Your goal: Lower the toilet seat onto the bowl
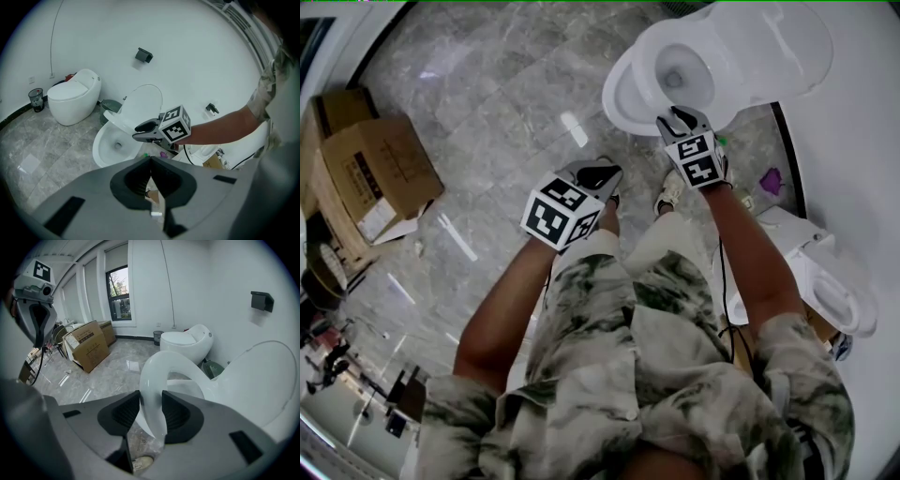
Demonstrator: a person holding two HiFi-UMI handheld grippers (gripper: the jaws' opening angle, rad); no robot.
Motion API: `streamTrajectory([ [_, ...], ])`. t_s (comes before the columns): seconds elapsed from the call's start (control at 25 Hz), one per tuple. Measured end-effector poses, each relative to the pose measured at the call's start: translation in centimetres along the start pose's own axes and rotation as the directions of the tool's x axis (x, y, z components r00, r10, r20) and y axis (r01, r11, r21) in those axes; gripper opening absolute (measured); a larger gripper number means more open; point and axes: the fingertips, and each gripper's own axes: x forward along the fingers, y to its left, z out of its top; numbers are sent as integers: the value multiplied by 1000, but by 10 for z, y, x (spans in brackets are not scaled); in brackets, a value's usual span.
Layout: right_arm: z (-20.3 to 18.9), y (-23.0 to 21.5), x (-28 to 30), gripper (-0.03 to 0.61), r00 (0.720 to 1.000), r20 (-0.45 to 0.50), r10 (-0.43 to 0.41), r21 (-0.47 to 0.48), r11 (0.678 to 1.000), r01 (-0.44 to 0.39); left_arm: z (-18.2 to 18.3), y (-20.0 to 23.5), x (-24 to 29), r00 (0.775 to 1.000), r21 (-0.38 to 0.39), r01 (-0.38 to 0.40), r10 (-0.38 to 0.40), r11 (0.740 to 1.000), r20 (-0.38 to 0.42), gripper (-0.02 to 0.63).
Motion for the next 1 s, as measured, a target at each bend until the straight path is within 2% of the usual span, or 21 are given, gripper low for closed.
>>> streamTrajectory([
  [1.0,-28,36,55,153,991,-68,113,-5,994,-114,-15,23,16,1000,-55,-28,28,998,-8,23],
])
